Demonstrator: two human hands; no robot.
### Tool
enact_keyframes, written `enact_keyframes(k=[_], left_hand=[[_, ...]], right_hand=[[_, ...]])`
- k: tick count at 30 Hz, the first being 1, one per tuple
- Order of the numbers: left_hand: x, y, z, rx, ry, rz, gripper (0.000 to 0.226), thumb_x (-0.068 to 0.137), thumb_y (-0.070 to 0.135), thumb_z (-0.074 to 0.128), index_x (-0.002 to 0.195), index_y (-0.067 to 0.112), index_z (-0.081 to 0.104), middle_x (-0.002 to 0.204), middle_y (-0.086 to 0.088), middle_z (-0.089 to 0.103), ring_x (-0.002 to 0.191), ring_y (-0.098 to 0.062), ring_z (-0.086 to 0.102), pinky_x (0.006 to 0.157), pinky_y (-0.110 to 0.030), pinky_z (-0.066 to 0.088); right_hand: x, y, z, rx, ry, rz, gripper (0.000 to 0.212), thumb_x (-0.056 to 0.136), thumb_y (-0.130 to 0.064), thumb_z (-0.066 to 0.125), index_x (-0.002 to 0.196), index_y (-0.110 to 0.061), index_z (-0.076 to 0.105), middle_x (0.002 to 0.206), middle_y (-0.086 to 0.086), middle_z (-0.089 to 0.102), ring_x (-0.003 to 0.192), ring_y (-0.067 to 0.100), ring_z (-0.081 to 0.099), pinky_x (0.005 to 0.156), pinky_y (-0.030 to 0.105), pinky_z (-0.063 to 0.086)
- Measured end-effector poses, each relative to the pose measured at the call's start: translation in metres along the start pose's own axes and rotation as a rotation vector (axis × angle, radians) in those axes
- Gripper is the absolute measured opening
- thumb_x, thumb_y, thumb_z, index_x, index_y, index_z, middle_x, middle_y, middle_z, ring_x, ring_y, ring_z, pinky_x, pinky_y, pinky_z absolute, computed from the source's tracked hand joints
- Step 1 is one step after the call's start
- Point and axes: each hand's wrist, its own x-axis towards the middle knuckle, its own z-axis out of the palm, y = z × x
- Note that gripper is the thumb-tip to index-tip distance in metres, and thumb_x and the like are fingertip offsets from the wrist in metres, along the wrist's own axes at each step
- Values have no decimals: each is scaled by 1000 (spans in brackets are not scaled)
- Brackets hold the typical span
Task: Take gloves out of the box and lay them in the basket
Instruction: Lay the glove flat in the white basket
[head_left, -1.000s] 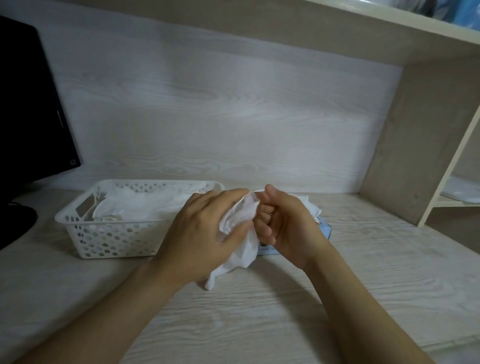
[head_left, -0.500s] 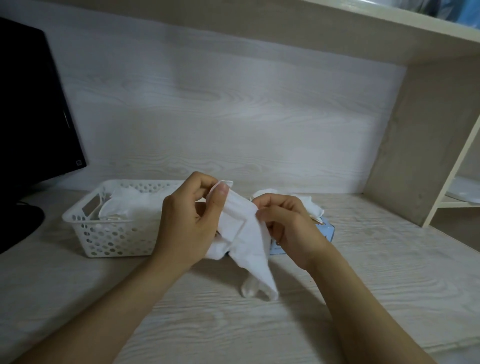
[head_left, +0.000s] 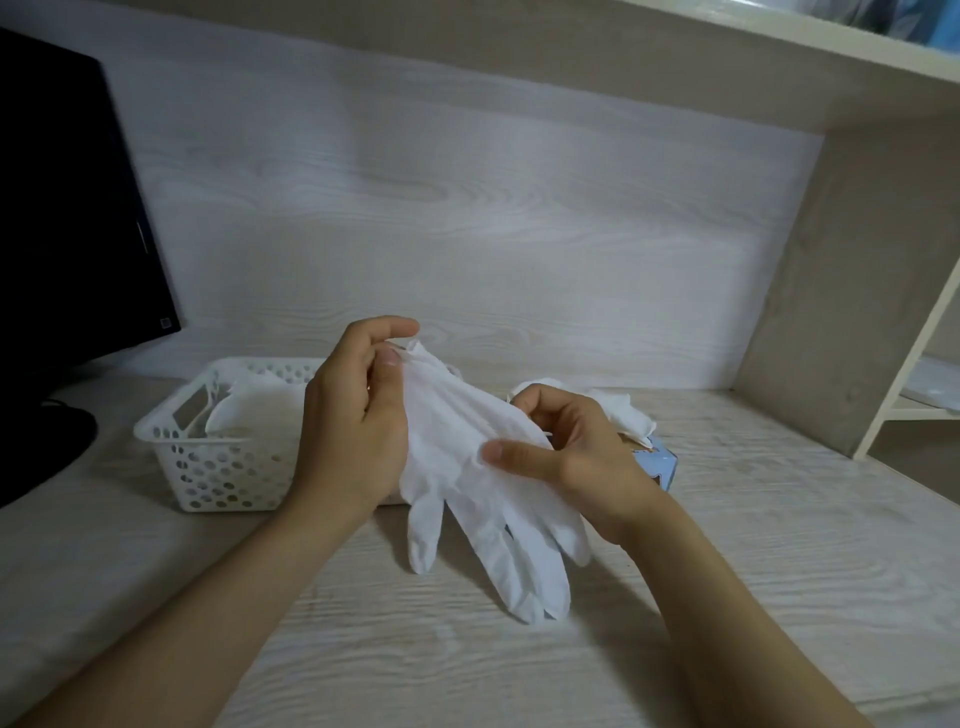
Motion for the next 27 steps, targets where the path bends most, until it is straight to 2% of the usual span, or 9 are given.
enact_keyframes(k=[2,4,8,13,16,19,22,24,27], left_hand=[[-1,4,-2,39,-35,-7,33,109,9,42,121,26,68,107,19,68,98,1,62,83,-17,44],[-1,6,-3,79,-76,-5,32,110,14,41,118,27,69,105,21,69,97,4,61,78,-10,42],[1,4,-8,101,-101,9,29,97,25,46,97,25,75,67,13,65,64,-7,58,57,-15,38],[3,8,-13,37,-59,-51,18,80,24,58,86,29,75,72,10,70,52,-6,54,52,-15,38],[6,6,-15,27,3,-19,18,91,11,61,92,26,71,82,11,68,53,-8,53,52,-16,39],[11,3,-21,-2,65,13,15,100,6,56,105,20,53,94,8,60,59,-8,50,56,-18,39],[19,-3,-27,39,48,52,16,105,8,52,108,22,44,97,3,54,68,-14,52,61,-28,43],[25,-6,-30,96,30,73,17,105,7,53,104,23,47,96,5,56,83,-12,56,67,-25,45],[36,-10,-39,104,64,36,14,102,14,63,106,25,54,97,8,63,95,-6,62,72,-14,48]], right_hand=[[0,-1,1,-8,-13,12,28,82,-16,91,96,-6,69,106,23,72,90,34,72,82,52,60],[-1,-2,2,-5,-36,46,25,86,-21,87,101,-6,74,105,22,76,92,36,75,84,51,60],[-2,-1,2,22,-13,38,20,88,-17,83,95,1,76,94,22,77,84,32,73,77,42,58],[1,2,2,78,-32,30,23,84,-21,85,94,-3,75,91,19,74,85,32,72,79,43,58],[3,-1,5,52,17,27,25,84,-27,84,90,-4,75,86,16,71,78,24,71,67,33,56],[10,-7,13,-96,150,-13,25,86,-27,85,85,-6,72,81,18,70,66,21,67,51,25,49],[24,-10,21,-210,275,-83,17,92,-27,82,88,-14,74,84,13,75,66,20,68,54,29,52],[35,-11,26,-310,329,-106,6,98,-23,74,92,-22,75,83,1,76,72,18,71,62,35,56],[52,-11,38,-490,415,-110,18,97,-13,60,101,-26,73,83,-7,74,63,3,63,56,19,47]])
